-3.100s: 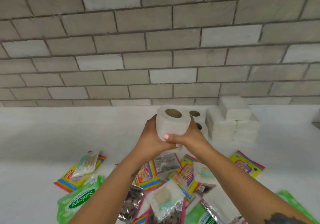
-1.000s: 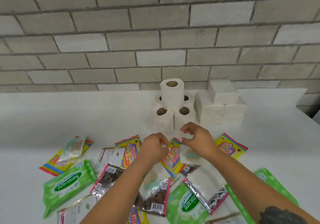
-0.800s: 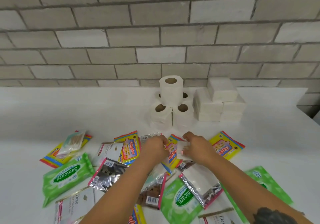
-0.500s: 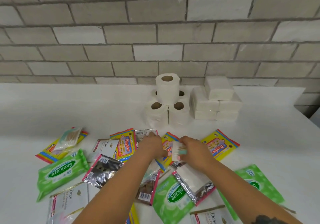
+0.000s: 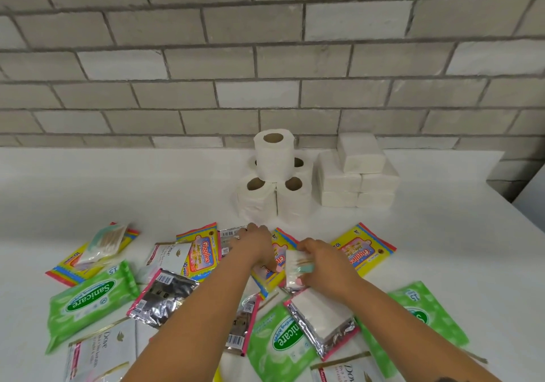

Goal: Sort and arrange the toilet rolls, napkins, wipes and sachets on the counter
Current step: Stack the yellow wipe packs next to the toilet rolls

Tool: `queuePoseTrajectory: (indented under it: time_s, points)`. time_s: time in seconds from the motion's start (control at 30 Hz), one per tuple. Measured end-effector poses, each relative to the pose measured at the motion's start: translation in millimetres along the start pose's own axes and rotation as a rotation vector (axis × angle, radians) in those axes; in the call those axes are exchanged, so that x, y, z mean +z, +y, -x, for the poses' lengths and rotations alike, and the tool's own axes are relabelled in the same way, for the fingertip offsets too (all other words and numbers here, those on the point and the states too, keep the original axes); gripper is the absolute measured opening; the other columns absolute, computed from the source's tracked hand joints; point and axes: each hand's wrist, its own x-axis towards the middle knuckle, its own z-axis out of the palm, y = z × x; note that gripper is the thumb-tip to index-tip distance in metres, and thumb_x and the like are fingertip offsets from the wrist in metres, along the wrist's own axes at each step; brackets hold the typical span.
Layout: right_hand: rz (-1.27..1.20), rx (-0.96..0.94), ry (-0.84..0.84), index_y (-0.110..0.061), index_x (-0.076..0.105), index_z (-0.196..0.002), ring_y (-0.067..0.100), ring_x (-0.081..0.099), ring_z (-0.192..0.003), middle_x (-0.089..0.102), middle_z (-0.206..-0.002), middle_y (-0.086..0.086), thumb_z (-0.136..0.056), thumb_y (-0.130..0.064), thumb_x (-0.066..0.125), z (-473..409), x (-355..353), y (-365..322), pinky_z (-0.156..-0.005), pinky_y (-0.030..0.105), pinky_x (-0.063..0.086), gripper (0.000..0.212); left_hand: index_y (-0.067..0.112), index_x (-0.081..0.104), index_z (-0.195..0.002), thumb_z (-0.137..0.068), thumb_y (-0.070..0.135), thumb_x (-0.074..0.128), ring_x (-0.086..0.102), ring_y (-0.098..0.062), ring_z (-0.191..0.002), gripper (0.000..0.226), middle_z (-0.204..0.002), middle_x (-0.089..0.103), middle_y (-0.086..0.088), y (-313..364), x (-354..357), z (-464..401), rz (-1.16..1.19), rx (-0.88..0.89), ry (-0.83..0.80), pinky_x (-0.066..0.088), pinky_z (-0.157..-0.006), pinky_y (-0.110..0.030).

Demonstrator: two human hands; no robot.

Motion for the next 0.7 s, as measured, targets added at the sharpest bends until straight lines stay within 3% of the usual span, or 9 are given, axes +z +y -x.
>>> queuePoseTrajectory:
  time_s: [0.17,0.33,0.43,0.53,0.6,0.7]
  points:
    - [-0.009,0.011,-0.002,-0.024,0.045,-0.129,0.020,0.054,-0.111,0.055,-0.121,0.000,-0.070,-0.028,0.076,2.8,-0.9,1.9,-0.094,0.033,0.043,0.067,0.010,0.036,-0.132,-0.066,0.026,0.082,0.052,-0.029,-0.116,0.081,-0.123,0.056,-0.009,-1.5,-1.8,4.1,0.196,0.027,0.039,0.042,-0.100,-0.043]
    - [-0.036,0.027,-0.006,-0.024,0.045,-0.129,0.019,0.054,-0.112,0.055,-0.121,0.000,-0.068,-0.029,0.078,5.0,-2.9,2.9,-0.093,0.033,0.043,0.070,0.009,0.037,-0.133,-0.076,0.016,0.074,0.055,-0.027,-0.114,0.068,-0.127,0.055,-0.010,-7.7,-9.3,9.0,0.430,0.074,0.113,0.044,-0.092,-0.033]
    - [-0.048,0.031,-0.011,-0.028,0.044,-0.130,0.018,0.055,-0.111,0.055,-0.121,0.000,-0.067,-0.026,0.079,6.2,-4.8,2.7,-0.092,0.031,0.044,0.072,0.007,0.051,-0.126,-0.081,0.014,0.068,0.058,-0.027,-0.109,0.049,-0.123,0.060,-0.011,-12.6,-18.1,13.7,0.497,0.137,0.154,0.045,-0.083,-0.028]
    - [-0.109,0.043,-0.020,-0.026,0.045,-0.131,0.017,0.054,-0.112,0.054,-0.123,0.000,-0.067,-0.026,0.080,7.0,-7.9,4.1,-0.092,0.026,0.043,0.073,0.007,0.060,-0.114,-0.086,0.015,0.064,0.061,-0.022,-0.091,0.030,-0.109,0.066,-0.008,-18.3,-24.5,19.2,0.625,0.175,0.193,0.043,-0.067,-0.021]
    - [-0.228,0.070,0.006,-0.021,0.049,-0.128,0.015,0.054,-0.111,0.056,-0.123,0.001,-0.068,-0.027,0.081,5.1,-13.1,7.7,-0.087,0.021,0.041,0.069,0.008,0.060,-0.112,-0.088,0.020,0.062,0.064,-0.023,-0.091,0.027,-0.107,0.068,-0.007,-22.9,-26.7,22.1,0.709,0.187,0.212,0.050,-0.072,-0.025]
    - [-0.318,0.177,0.141,-0.013,0.056,-0.123,0.018,0.056,-0.112,0.060,-0.122,0.007,-0.071,-0.026,0.080,-2.8,-25.7,24.8,-0.080,0.018,0.037,0.059,0.008,0.061,-0.109,-0.088,0.029,0.063,0.068,-0.026,-0.094,0.030,-0.105,0.070,-0.009,-29.3,-29.3,29.9,0.834,0.200,0.219,0.055,-0.086,-0.042]
